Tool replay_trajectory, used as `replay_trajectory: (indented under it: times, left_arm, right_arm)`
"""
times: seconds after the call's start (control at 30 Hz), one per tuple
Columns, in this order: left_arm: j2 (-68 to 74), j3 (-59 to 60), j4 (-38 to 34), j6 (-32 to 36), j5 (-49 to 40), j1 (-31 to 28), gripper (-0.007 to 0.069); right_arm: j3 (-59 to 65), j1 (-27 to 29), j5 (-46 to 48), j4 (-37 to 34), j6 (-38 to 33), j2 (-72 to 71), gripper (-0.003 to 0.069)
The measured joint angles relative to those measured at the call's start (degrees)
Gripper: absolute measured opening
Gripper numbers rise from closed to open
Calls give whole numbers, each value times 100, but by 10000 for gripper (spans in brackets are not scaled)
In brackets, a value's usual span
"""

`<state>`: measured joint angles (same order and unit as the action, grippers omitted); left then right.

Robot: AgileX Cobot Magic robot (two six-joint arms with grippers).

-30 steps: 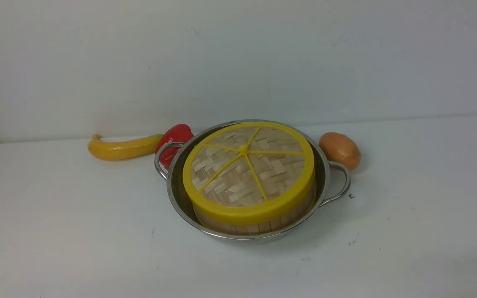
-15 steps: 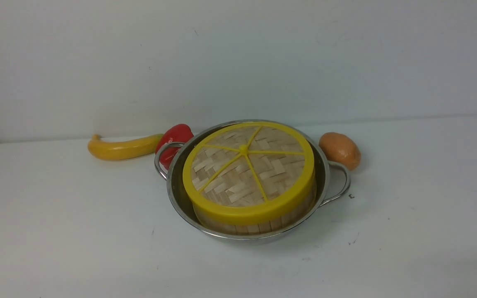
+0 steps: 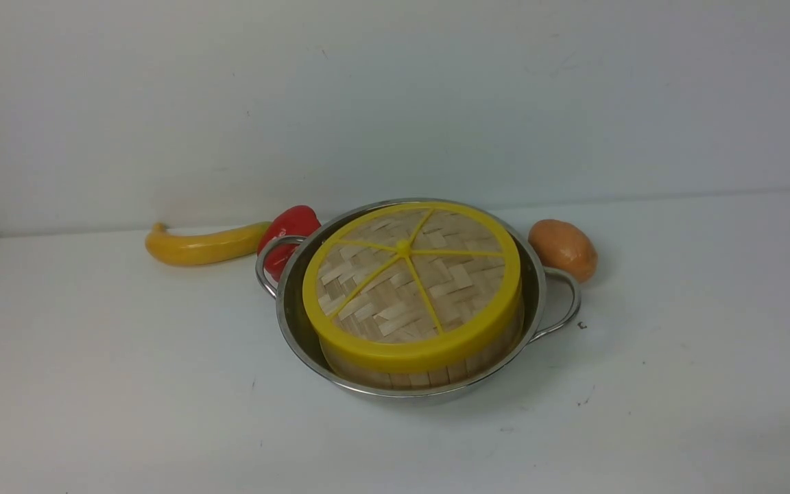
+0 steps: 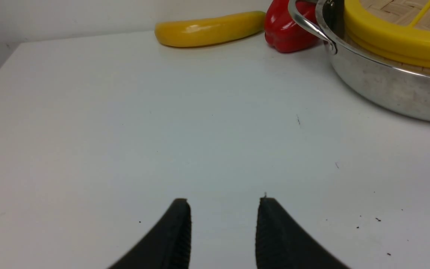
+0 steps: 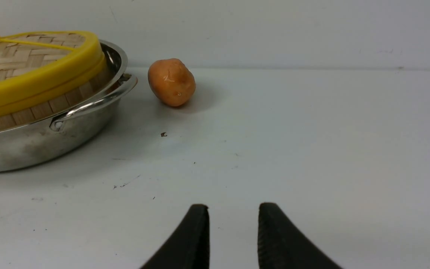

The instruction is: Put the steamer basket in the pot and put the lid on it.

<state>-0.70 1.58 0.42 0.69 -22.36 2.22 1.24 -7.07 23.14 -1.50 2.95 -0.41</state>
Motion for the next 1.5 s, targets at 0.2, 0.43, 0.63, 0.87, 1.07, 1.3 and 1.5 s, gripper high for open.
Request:
replay_trajectory:
  times: [0.2, 0.43, 0.63, 0.87, 1.07, 1.3, 1.5]
  left_arm:
    - [0, 0, 0, 0, 0, 0, 239]
    - [0, 0, 0, 0, 0, 0, 239]
    - [0, 0, 0, 0, 0, 0, 239]
    - [0, 0, 0, 0, 0, 0, 239]
    - [0, 0, 0, 0, 0, 0, 239]
    - [0, 0, 0, 0, 0, 0, 239]
    - [0, 0, 0, 0, 0, 0, 239]
  right_arm:
    - [0, 0, 0, 0, 0, 0, 187]
    - [0, 0, 0, 0, 0, 0, 191]
    - [0, 0, 0, 0, 0, 0, 192]
    - [0, 0, 0, 0, 0, 0, 196]
    - [0, 0, 0, 0, 0, 0, 196]
    - [0, 0, 0, 0, 0, 0, 204]
    - [0, 0, 0, 0, 0, 0, 206]
